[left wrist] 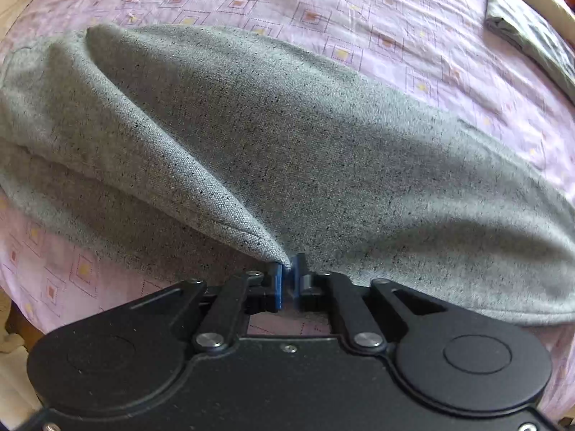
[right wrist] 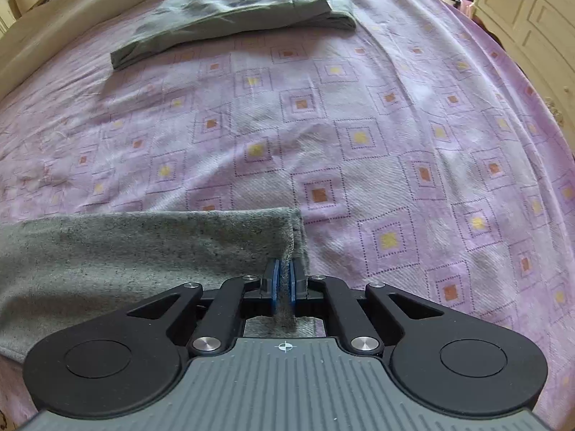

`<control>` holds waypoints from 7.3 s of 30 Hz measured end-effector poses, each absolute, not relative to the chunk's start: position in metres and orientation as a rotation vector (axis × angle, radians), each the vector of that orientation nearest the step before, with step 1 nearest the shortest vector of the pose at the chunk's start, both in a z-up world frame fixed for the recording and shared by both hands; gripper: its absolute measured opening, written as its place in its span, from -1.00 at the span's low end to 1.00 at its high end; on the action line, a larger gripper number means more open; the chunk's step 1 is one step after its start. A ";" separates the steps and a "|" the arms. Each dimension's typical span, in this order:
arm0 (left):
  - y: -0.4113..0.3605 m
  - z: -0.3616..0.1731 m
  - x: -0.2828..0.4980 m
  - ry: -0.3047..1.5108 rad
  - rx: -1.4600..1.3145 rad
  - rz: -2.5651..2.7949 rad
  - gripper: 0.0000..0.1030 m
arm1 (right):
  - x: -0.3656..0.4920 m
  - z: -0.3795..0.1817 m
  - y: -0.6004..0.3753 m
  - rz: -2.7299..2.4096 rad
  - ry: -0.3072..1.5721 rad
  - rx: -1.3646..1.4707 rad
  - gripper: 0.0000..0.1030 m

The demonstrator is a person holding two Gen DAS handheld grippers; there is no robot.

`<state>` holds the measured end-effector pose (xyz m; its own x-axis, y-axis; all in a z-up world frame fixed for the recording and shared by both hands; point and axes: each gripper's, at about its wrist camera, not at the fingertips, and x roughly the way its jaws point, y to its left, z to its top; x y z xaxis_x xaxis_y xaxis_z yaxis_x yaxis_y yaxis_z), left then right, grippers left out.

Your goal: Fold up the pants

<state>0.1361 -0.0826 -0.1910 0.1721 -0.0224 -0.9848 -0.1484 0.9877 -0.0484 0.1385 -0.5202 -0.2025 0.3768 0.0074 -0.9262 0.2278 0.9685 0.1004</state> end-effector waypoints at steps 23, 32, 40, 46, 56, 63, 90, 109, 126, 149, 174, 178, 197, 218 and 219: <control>0.175 -0.143 0.150 1.304 -0.099 0.299 -0.18 | 0.115 -0.133 -0.280 0.123 1.019 0.407 -0.69; 0.289 -0.153 0.188 1.252 -0.004 0.201 0.20 | 0.098 -0.165 -0.136 0.084 1.124 0.702 -0.51; 0.320 -0.172 0.212 1.292 -0.043 0.077 0.28 | 0.086 -0.189 -0.108 -0.061 1.077 0.896 -0.31; 0.325 -0.193 0.229 1.359 -0.097 0.030 0.34 | 0.093 -0.202 -0.107 -0.144 0.974 1.017 -0.26; 0.315 -0.187 0.233 1.383 -0.162 0.018 -0.78 | 0.100 -0.183 -0.096 -0.137 0.871 1.004 -0.99; 0.322 -0.127 0.227 1.326 -0.174 -0.083 -0.80 | 0.093 -0.142 -0.098 -0.097 0.879 0.852 -0.91; 0.345 -0.107 0.218 1.355 -0.265 -0.107 -0.79 | 0.069 -0.178 -0.072 -0.150 0.923 1.044 -0.92; 0.329 -0.154 0.197 1.444 -0.049 0.048 -0.22 | 0.079 -0.193 -0.078 -0.182 1.190 0.857 -0.76; 0.191 -0.167 0.197 1.361 -0.014 -0.040 -0.28 | 0.127 -0.227 -0.128 -0.173 1.289 0.507 -0.85; 0.137 -0.222 0.198 1.467 0.049 0.064 -0.30 | 0.299 -0.194 -0.138 0.347 1.191 0.505 -0.43; 0.145 -0.136 0.256 1.235 -0.050 -0.055 -0.31 | 0.196 -0.169 -0.073 0.641 1.142 0.054 -0.90; 0.125 -0.155 0.310 1.273 0.055 -0.069 -0.30 | 0.192 -0.172 -0.075 0.586 1.170 0.118 -0.87; 0.114 -0.189 0.232 1.390 0.075 -0.248 -0.36 | 0.297 -0.165 -0.107 0.484 1.214 0.443 -0.40; 0.145 -0.151 0.217 1.229 -0.101 -0.251 -0.24 | 0.206 -0.170 -0.013 0.755 1.231 0.021 -0.59; 0.147 -0.148 0.223 1.213 -0.117 -0.241 -0.12 | 0.200 -0.169 -0.010 0.755 1.208 -0.018 -0.59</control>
<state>0.2228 0.1470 -0.1481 0.3285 -0.2461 -0.9119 0.1213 0.9685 -0.2177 0.1995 -0.0098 -0.1685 0.1451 0.5153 -0.8446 -0.5336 0.7596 0.3718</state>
